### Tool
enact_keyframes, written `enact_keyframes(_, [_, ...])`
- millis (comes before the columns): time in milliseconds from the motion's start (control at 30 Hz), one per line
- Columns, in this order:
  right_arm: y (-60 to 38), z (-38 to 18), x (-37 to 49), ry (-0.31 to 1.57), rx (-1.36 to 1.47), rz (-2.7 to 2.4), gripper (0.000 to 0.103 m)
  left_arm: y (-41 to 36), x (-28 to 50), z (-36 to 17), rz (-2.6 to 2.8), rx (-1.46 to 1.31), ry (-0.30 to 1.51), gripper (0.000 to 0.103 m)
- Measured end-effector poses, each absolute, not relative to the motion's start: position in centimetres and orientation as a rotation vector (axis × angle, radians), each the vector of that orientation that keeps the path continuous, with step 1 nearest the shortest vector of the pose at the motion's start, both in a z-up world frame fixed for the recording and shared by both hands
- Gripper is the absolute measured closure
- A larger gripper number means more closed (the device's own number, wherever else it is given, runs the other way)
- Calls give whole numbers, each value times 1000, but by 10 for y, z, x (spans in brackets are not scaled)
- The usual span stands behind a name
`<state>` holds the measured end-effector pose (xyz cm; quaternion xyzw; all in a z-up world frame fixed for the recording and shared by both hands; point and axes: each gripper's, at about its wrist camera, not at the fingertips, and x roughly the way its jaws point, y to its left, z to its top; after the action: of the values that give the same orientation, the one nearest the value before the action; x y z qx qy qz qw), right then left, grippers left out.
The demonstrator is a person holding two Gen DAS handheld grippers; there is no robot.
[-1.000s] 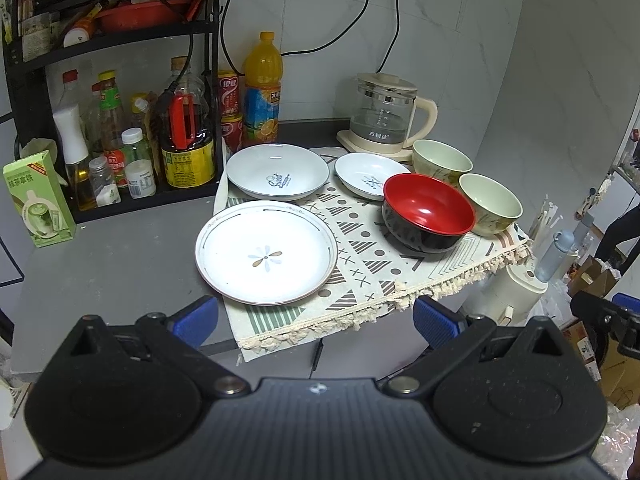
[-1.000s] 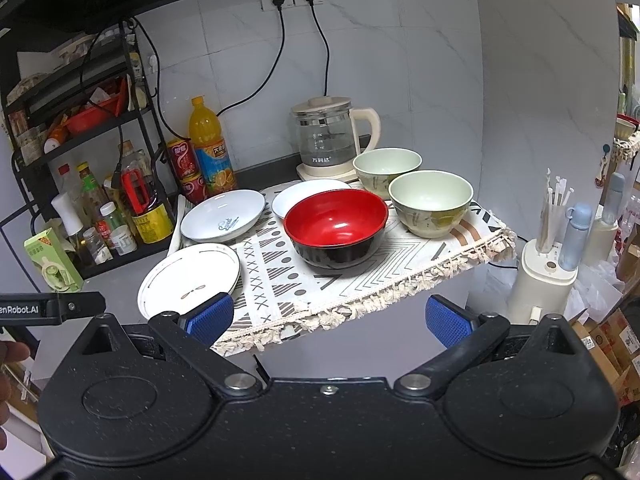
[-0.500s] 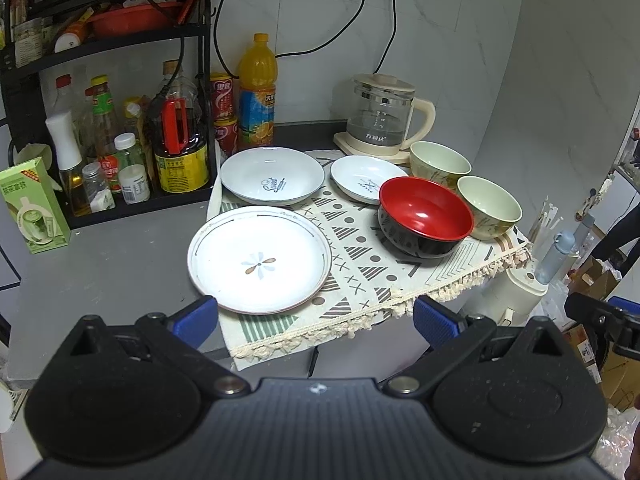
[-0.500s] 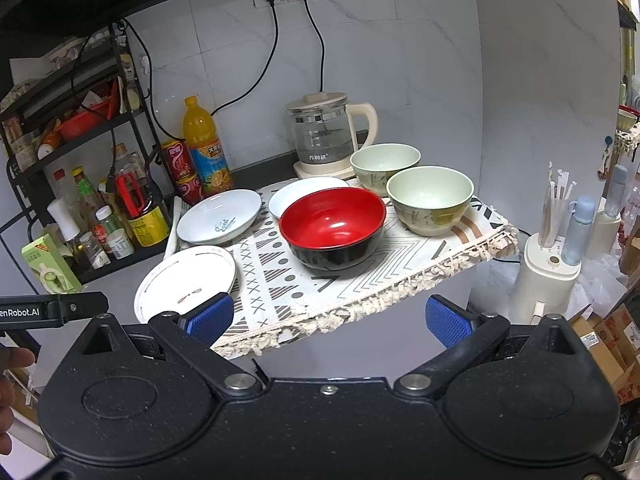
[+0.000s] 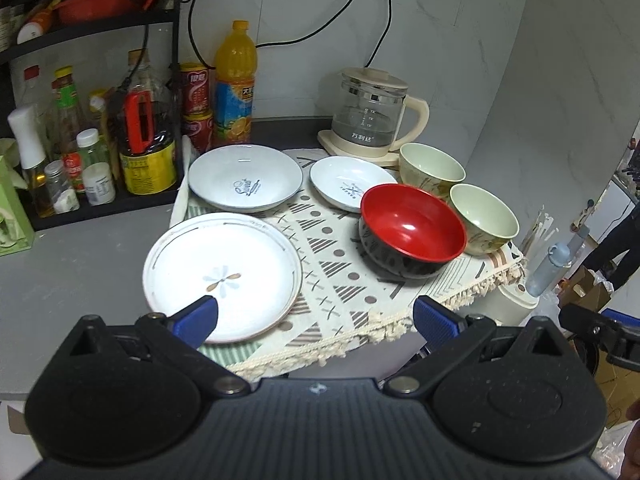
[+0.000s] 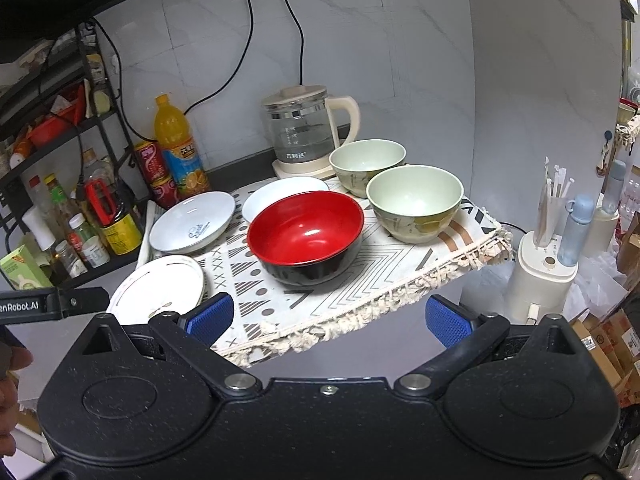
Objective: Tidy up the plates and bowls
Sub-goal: 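Move both grippers toward the large pale green bowl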
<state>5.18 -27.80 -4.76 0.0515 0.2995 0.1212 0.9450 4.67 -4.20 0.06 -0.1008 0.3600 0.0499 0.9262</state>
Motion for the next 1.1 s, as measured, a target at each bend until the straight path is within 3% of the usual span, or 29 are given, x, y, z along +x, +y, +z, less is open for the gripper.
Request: enact_keyframes(1100, [-326, -56, 187, 689, 153, 132, 0, -96, 218, -16, -16, -194, 835, 0])
